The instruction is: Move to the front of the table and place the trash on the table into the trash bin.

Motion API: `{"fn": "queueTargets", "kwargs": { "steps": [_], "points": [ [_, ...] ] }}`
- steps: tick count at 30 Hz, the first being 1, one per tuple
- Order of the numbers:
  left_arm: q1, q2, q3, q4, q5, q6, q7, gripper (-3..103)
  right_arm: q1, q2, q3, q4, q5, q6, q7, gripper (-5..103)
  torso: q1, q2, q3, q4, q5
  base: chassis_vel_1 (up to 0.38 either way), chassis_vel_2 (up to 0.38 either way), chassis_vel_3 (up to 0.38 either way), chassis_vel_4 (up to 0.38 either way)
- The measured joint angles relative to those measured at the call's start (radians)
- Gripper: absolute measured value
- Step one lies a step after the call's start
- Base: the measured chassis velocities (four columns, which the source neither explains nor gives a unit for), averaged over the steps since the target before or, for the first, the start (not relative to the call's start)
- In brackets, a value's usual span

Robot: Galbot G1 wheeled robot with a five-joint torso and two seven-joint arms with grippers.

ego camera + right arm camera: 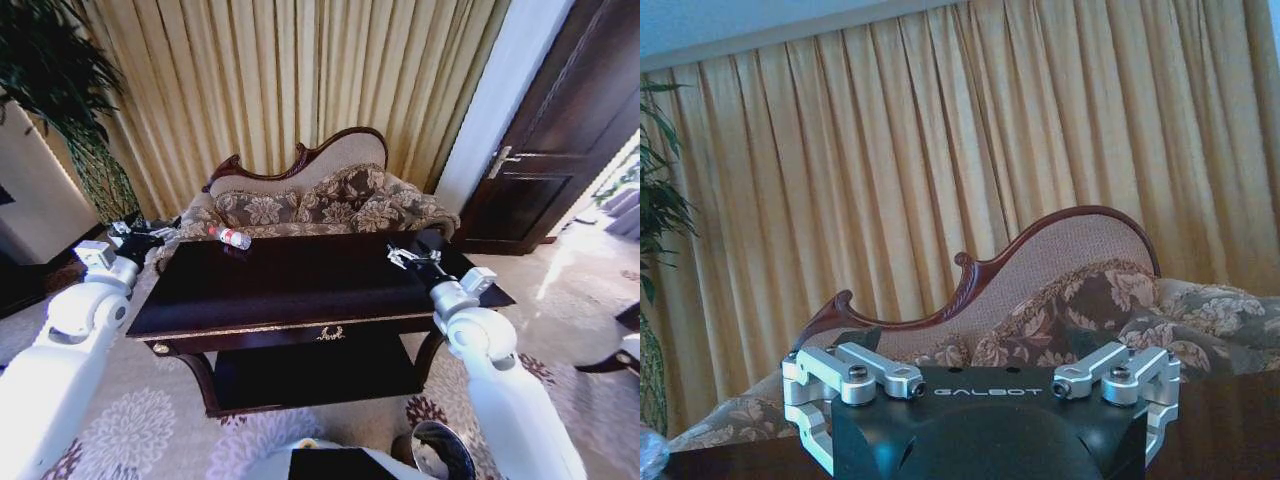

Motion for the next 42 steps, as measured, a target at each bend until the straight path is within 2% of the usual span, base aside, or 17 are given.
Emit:
{"fn": "queueTargets", "kwargs": {
  "steps": [9, 11, 14, 42],
  "points": [
    [-0.008, -0.003, 0.009, 0.001, -0.003, 0.001, -0.009, 100, -0.006, 0.003, 0.007, -0.007, -0.002, 0.007, 0.000, 100, 0.001, 0.000, 0.000, -0.0002, 0.0000, -0.109, 0.116, 0.111, -0.099],
    [-0.017, -0.004, 0.019, -0.004, -0.017, 0.020, -0.046, 100, -0.006, 0.003, 0.009, -0.012, -0.003, 0.007, 0.000, 100, 0.001, 0.000, 0.000, -0.0001, -0.0001, -0.008, 0.028, 0.002, -0.001],
    [-0.029, -0.003, 0.023, -0.002, -0.034, 0.044, -0.071, 100, -0.003, 0.003, 0.007, -0.014, -0.004, 0.007, 0.000, 100, 0.000, 0.000, 0.000, -0.0001, 0.0000, 0.000, 0.000, 0.000, 0.000],
    [-0.029, 0.001, 0.017, 0.016, -0.031, 0.038, -0.071, 100, -0.002, 0.021, -0.007, -0.028, -0.022, 0.007, 0.000, 100, 0.000, 0.000, 0.000, 0.0000, -0.0001, 0.000, 0.000, 0.000, 0.000]
  ]
}}
